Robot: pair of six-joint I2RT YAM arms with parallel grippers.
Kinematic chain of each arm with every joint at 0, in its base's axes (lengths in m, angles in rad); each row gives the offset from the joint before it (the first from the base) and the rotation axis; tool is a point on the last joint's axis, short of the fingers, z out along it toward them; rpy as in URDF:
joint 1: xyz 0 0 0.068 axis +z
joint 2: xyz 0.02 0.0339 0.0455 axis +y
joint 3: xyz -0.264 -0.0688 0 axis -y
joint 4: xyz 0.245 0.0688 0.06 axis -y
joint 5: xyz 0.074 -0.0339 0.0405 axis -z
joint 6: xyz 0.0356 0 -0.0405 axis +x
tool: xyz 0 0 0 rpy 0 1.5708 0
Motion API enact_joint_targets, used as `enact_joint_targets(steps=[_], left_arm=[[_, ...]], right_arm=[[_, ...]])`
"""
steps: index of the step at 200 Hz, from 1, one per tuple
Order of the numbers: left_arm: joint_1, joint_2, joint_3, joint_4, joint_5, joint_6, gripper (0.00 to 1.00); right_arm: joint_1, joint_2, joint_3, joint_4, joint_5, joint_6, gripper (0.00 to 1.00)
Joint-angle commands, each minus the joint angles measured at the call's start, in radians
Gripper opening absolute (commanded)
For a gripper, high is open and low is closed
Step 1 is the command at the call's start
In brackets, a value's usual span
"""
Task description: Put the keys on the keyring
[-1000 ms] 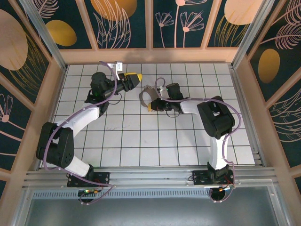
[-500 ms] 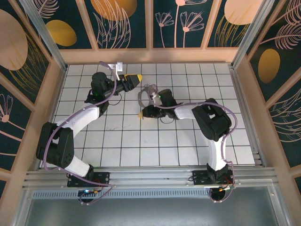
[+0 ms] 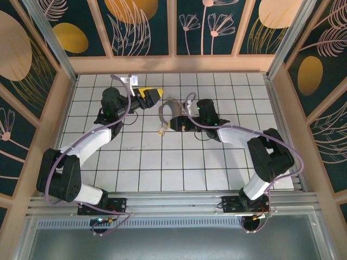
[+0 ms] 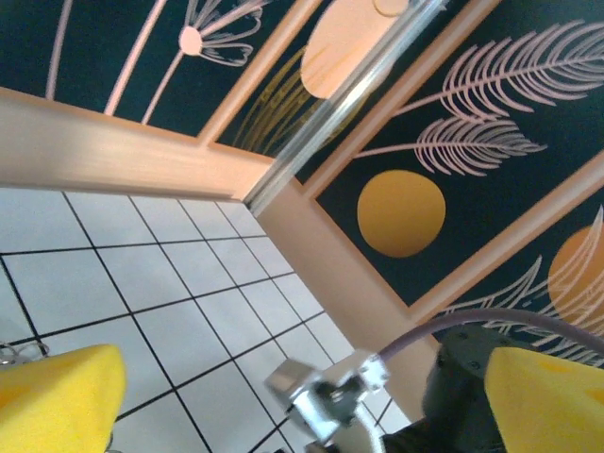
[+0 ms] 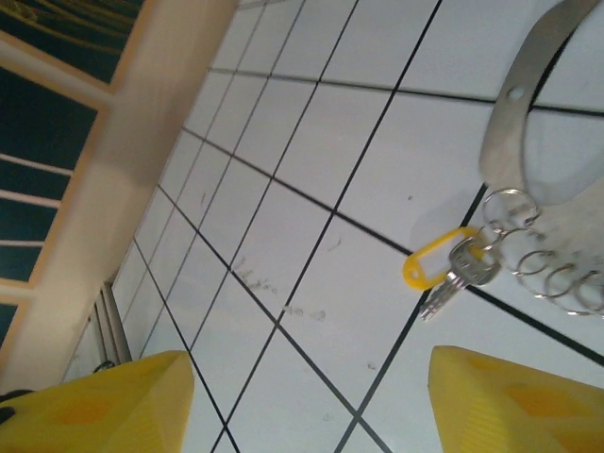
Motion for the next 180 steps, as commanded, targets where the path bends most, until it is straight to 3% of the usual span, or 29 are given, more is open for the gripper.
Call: enact_joint_targets(steps=[1, 35, 74, 94, 141, 180], left_arm=[[0.005, -0.073, -0.024, -0.046, -0.123, 0.084, 0.99], [0.005, -0.194, -0.112, -0.099, -0.436, 0.195, 0.99], [0.006, -0.362, -0.401, 0.196, -0.787, 0.411, 0.99], [0.009, -0.400, -0.499, 0.255, -0.933, 0.548, 0.99], [0.053, -0.430, -0.684, 0.358, -1.081, 0.653, 0.99], [0.093, -0.328, -0.741, 0.452, -1.106, 0.667, 0.99]], right_arm=[[-0.060, -0.099, -0.032, -0.036, 0.063, -0.032, 0.74], [-0.153, -0.224, -0.033, -0.090, 0.248, -0.074, 0.78], [-0.278, -0.321, -0.083, -0.026, 0.439, -0.055, 0.85], [-0.325, -0.368, -0.147, 0.057, 0.541, -0.042, 0.96], [-0.378, -0.444, -0.224, 0.103, 0.778, -0.285, 0.99], [-0.486, -0.451, -0.351, 0.234, 0.844, -0.312, 0.99]])
